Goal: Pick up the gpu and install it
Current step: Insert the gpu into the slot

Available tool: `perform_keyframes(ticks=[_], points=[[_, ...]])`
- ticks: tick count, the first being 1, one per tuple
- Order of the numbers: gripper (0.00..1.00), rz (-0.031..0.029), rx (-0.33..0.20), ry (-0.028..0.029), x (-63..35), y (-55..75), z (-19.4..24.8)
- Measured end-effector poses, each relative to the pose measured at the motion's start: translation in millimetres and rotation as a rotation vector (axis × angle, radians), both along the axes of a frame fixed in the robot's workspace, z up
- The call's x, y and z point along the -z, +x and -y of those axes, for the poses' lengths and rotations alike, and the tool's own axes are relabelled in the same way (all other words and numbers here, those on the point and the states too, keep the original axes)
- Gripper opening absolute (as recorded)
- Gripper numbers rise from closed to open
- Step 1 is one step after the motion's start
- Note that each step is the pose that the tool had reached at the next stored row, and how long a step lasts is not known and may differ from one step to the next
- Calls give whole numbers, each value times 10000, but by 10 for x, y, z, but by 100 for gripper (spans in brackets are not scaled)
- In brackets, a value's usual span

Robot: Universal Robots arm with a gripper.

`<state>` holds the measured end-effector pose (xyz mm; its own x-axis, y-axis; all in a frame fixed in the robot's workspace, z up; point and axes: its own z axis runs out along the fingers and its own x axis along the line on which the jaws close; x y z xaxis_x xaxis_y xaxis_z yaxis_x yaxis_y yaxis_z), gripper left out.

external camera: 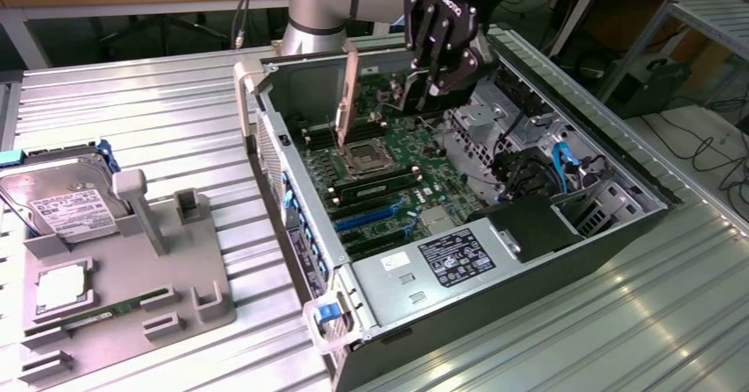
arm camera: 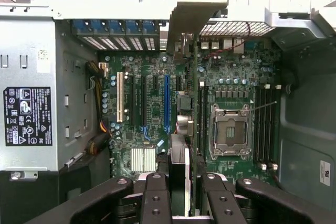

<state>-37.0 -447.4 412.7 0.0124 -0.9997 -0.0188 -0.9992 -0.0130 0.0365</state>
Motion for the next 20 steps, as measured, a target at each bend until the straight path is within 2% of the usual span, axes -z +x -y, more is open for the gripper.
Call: perform_keyframes(ticks=[9, 20], points=[[27, -1, 0, -1, 42, 0, 0], [27, -1, 0, -1, 162, 0, 0]])
